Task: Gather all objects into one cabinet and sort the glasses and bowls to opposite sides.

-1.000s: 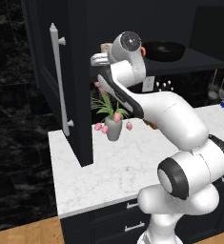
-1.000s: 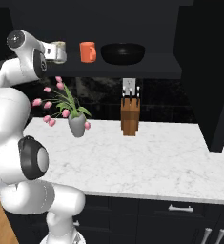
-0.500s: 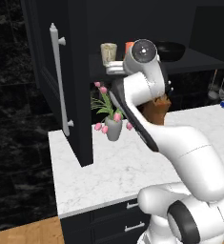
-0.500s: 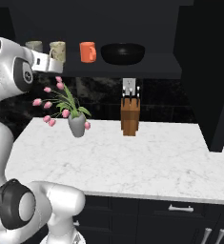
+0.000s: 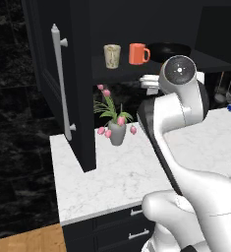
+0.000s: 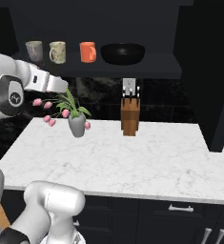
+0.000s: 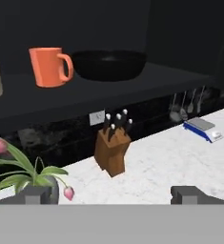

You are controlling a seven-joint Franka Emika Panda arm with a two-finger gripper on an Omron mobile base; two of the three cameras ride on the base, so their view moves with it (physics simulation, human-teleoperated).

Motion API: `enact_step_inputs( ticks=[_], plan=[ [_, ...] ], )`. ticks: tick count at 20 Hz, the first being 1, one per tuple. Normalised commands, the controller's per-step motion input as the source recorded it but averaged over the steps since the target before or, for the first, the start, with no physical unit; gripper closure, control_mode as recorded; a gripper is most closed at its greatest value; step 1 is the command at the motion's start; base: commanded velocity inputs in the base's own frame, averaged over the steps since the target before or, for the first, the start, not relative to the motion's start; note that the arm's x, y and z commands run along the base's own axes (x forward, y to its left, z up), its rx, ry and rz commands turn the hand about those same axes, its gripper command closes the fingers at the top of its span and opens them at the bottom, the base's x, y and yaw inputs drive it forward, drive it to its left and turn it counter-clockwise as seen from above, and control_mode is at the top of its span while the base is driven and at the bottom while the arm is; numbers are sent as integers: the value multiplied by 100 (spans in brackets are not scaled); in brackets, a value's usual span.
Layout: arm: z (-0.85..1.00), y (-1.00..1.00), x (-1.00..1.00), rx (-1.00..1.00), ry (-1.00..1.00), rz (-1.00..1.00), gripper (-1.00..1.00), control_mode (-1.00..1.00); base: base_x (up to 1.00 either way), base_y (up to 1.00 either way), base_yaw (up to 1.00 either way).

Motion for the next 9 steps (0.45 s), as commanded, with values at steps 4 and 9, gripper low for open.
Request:
enact_step_inputs(
  ticks=[4, 9],
  plan=[
    [0, -86, -100, 0, 0, -19, -100, -100, 0, 0, 0],
    [0, -73, -100, 1, 0, -14, -100, -100, 0, 0, 0]
  ],
)
